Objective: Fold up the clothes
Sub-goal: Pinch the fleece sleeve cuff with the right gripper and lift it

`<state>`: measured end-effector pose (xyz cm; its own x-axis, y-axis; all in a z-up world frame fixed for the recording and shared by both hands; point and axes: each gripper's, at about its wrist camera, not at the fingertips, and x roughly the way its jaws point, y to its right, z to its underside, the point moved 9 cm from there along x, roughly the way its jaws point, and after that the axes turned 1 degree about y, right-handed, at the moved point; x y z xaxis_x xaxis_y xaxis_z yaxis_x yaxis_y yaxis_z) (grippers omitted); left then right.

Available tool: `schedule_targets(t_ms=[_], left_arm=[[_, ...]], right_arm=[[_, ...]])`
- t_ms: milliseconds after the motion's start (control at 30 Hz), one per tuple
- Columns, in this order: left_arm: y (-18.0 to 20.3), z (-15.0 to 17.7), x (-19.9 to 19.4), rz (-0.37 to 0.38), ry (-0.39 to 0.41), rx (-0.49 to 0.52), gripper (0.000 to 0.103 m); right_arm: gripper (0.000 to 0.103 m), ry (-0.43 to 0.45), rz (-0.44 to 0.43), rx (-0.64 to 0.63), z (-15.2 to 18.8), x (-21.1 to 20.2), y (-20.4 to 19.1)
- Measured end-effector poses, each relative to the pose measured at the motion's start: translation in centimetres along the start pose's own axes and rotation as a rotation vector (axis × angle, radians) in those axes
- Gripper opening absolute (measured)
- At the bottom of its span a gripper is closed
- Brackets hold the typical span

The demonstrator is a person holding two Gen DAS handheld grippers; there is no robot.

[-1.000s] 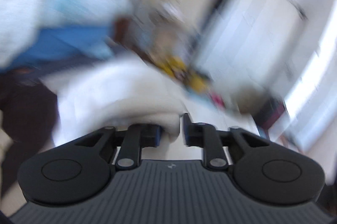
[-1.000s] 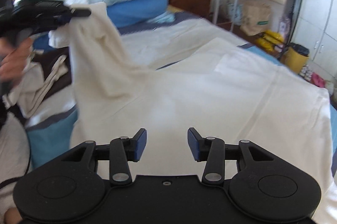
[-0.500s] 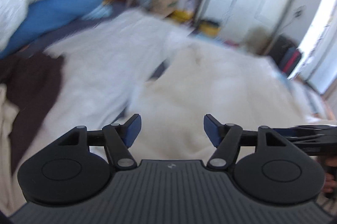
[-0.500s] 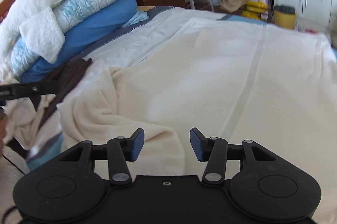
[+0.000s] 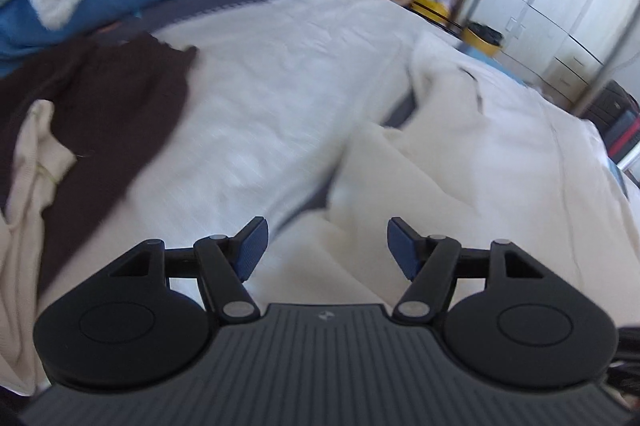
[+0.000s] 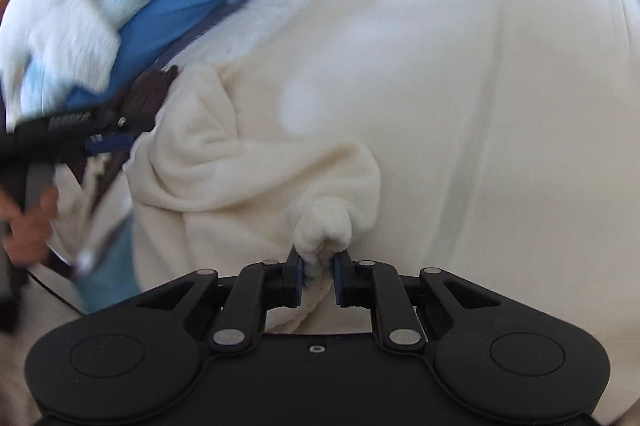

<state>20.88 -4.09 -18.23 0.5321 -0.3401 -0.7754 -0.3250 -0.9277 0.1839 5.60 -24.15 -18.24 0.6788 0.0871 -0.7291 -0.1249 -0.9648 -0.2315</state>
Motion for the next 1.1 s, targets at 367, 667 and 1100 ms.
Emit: schedule_targets(t_ms=[367,667,1100], left_arm=[[-1.2,-0.1,0.4,-0.034,-0.018,0.025,0.066],[8.4,2.3,-0.6,0.233,0.004,0.344,0.091],[7.7,0.4,-0.6,-0.299,0.265,0.503,0.061]], right_arm=[[0.017,0.3,0.572,-0.567,-8.6,-8.3,3.4],[0.017,0.181,0.552,-0.395,-6.8,-3.2,8.9],[0.017,0.437,0.497,-0.341,-7.2,-7.7,8.0]])
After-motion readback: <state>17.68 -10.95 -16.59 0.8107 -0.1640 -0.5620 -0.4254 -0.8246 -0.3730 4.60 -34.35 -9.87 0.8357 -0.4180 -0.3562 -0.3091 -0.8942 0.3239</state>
